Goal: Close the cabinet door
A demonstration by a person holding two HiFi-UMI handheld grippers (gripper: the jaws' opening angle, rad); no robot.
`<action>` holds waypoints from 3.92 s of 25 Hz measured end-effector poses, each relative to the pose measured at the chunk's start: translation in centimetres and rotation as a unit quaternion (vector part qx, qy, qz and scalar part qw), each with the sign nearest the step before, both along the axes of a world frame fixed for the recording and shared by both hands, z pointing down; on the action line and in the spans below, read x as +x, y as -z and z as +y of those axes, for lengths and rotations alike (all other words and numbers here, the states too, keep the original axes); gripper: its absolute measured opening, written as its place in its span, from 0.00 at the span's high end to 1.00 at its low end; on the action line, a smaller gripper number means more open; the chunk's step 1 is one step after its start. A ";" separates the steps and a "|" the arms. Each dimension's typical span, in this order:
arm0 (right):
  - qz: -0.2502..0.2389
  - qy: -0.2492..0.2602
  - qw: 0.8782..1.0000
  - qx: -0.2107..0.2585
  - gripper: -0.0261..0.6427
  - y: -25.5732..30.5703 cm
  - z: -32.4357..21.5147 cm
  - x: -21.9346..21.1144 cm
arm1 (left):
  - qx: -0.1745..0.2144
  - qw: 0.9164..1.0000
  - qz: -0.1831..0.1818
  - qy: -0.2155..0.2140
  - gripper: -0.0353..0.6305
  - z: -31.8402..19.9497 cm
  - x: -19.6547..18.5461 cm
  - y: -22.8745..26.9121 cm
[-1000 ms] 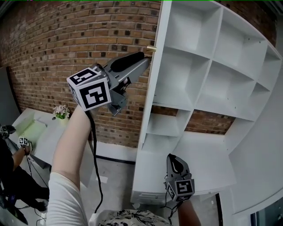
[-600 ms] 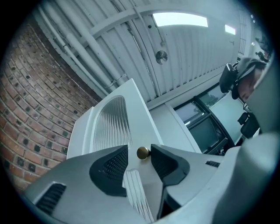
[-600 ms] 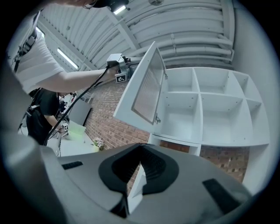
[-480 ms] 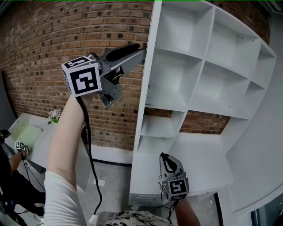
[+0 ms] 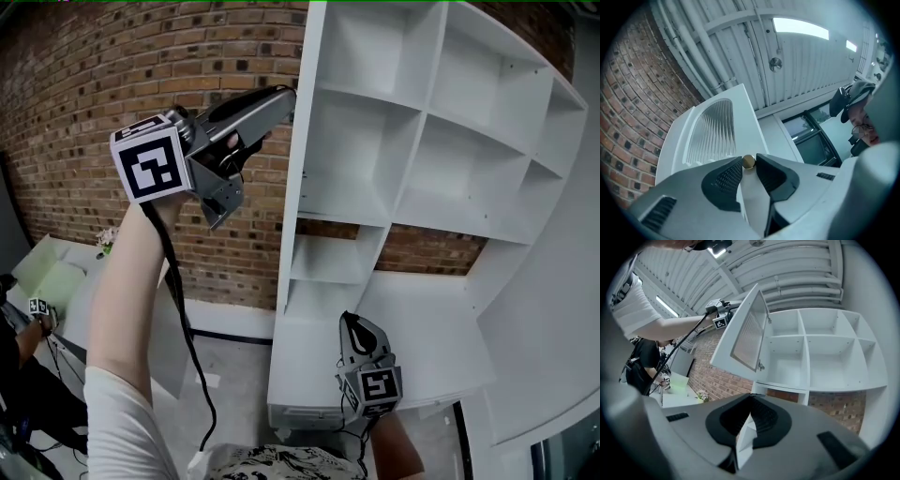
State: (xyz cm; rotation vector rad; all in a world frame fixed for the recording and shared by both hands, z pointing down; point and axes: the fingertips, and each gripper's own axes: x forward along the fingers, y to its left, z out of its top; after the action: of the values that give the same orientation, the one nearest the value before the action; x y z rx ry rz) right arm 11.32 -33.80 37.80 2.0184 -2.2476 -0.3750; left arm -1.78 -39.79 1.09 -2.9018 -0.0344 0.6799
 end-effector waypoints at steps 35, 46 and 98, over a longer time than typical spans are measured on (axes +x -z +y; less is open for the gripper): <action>-0.040 0.053 0.998 0.018 0.95 2.7 -5.8 21.4 | 0.096 0.983 -0.014 0.157 0.81 1.4 21.4 0.2; -0.047 0.061 0.997 0.012 0.95 2.2 -7.0 26.4 | 0.100 0.968 -0.018 0.229 0.81 -1.4 26.3 0.2; -0.057 0.137 0.988 -0.033 0.95 -1.2 -15.6 33.5 | 0.109 0.910 0.009 0.399 0.80 -12.7 35.1 0.1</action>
State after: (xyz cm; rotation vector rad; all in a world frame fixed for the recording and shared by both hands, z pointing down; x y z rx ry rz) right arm 44.83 -49.45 38.97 1.7436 -2.5768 -0.2060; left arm 33.32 -52.49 1.00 -2.3637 0.9494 0.4921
